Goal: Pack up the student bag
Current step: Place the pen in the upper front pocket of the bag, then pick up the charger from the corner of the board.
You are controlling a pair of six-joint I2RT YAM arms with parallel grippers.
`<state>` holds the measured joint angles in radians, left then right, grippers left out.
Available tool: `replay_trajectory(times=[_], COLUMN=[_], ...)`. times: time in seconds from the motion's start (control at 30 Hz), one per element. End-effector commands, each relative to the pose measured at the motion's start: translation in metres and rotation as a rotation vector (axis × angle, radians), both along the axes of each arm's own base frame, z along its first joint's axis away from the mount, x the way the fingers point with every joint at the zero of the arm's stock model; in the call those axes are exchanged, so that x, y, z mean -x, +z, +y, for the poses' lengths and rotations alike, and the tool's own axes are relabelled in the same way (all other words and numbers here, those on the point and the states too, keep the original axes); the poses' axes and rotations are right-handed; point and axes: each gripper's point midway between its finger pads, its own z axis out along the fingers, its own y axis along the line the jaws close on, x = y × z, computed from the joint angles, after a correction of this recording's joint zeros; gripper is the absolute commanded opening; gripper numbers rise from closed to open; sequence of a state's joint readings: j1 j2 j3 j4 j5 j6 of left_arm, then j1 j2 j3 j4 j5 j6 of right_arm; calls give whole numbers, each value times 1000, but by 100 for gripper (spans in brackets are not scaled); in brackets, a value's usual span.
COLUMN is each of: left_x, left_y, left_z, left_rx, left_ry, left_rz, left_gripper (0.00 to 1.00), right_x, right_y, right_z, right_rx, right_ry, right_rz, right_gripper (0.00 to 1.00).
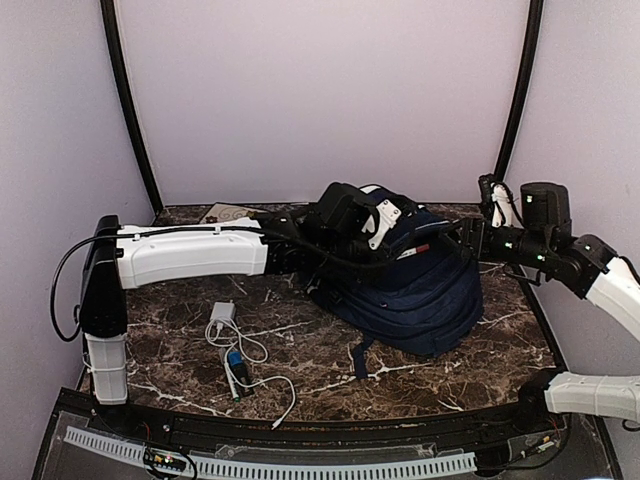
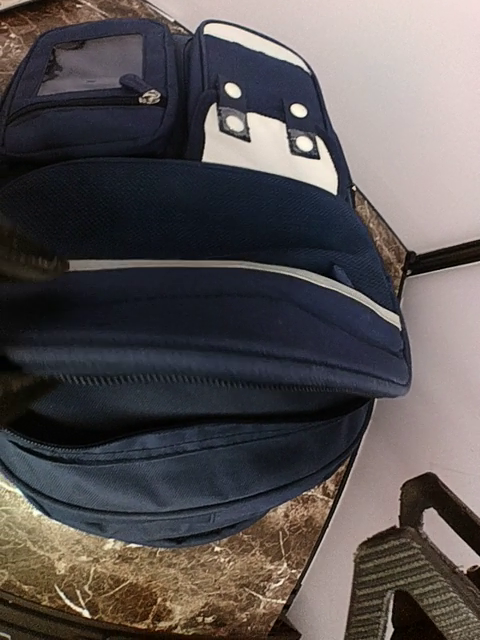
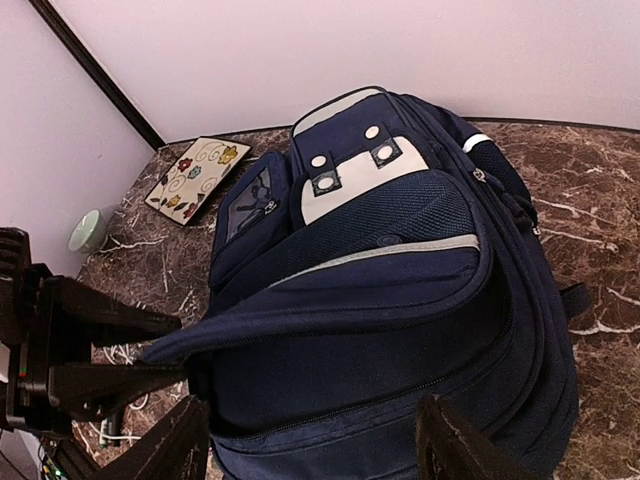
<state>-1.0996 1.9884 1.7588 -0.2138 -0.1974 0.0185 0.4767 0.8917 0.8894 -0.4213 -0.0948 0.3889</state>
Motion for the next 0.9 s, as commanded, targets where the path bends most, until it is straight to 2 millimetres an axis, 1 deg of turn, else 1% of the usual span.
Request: replay_trajectory(times=[0.0, 0.03, 0.07, 0.13, 0.17, 0.2, 0.23, 0.27, 0.3, 0.33, 0.37, 0.43, 0.47, 0.57, 0.63, 0.67, 0.73, 0.87], left_x=[12, 15, 18, 18, 17, 16, 12, 7, 3, -9, -12, -14, -11, -4, 0, 1, 0, 2], left_y=[41, 45, 47, 51, 50, 50, 47, 41, 30, 20, 4, -20, -32, -65, -93, -105, -124, -158], left_z=[19, 23, 28, 49, 63, 82, 101, 121, 143, 170, 196, 236, 254, 298, 327, 339, 356, 370], left_rx=[43, 39, 35, 16, 2, -11, -31, -50, -76, -88, -122, -162, -183, -197, -193, -194, -207, -265], left_ry=[-19, -20, -15, 49, 96, 150, 207, 269, 330, 410, 478, 586, 631, 734, 800, 831, 875, 917], left_rz=[34, 42, 51, 60, 63, 71, 83, 107, 149, 198, 254, 327, 357, 449, 529, 558, 584, 641], left_gripper=[57, 64, 68, 79, 86, 96, 98, 99, 99, 99, 99, 99, 99, 99, 99, 99, 99, 99], right_x=[8, 9, 9, 10, 11, 12, 12, 13, 13, 13, 14, 14, 14, 15, 16, 16, 16, 16], right_y=[-5, -3, -3, -5, -7, -8, -10, -12, -14, -15, -17, -18, -19, -20, -23, -25, -28, -30], right_z=[-2, -1, 0, 1, 1, 1, 1, 0, 0, 1, 1, 1, 1, 1, 1, 1, 2, 3], right_rx=[-12, -23, -31, -39, -42, -42, -42, -42, -41, -42, -41, -42, -41, -32, -28, -28, -28, -18], right_ry=[13, 16, 19, 22, 22, 23, 23, 23, 23, 24, 26, 29, 30, 33, 35, 36, 42, 50], right_rz=[12, 7, 5, 10, 16, 19, 21, 25, 28, 30, 33, 33, 34, 34, 37, 38, 45, 52], right_gripper=[70, 70, 70, 69, 69, 69, 68, 68, 68, 68, 68, 68, 68, 68, 68, 68, 68, 68])
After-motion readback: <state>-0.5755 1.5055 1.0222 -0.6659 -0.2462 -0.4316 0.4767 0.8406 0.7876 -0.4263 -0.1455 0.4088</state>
